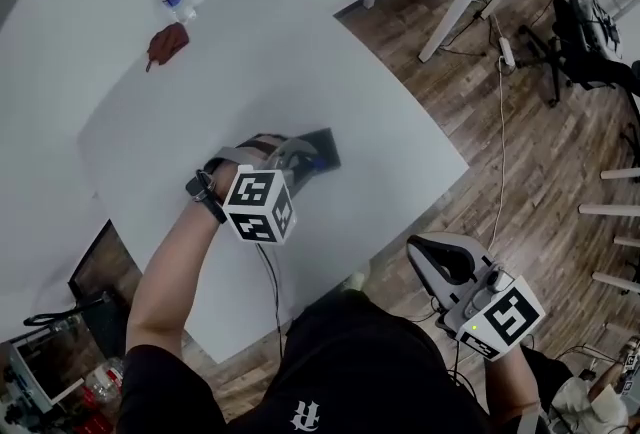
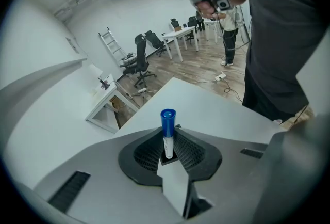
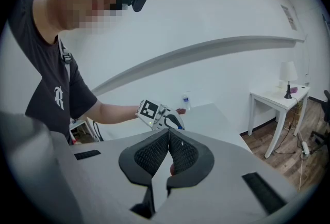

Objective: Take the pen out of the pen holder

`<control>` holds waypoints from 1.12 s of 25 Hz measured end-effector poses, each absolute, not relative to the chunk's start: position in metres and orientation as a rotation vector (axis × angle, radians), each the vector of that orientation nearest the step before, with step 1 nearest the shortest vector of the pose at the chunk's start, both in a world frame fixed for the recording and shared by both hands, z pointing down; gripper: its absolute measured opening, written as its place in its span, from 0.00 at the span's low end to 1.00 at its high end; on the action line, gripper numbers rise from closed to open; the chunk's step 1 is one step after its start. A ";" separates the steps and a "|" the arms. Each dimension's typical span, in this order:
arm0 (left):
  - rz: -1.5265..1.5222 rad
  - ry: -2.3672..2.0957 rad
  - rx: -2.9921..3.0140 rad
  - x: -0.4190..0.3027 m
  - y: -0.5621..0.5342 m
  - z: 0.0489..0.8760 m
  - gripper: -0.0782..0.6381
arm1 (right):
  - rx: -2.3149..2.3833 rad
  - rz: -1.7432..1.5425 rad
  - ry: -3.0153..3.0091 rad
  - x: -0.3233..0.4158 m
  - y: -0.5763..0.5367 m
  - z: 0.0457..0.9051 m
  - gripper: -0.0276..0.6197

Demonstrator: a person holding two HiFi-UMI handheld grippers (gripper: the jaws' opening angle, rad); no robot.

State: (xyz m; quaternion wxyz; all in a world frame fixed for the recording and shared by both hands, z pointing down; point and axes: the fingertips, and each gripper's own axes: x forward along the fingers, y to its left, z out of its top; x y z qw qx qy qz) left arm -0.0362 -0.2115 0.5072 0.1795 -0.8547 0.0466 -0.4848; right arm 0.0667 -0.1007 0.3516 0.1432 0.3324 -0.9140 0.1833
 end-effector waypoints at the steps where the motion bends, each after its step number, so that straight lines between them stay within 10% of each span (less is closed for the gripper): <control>1: -1.351 0.140 -2.426 -0.035 -0.206 0.496 0.20 | 0.953 0.514 -2.639 0.066 -0.098 0.349 0.06; 28: -1.073 0.273 -2.414 -0.012 -0.039 0.307 0.20 | 0.774 0.169 -2.820 0.045 0.000 0.272 0.06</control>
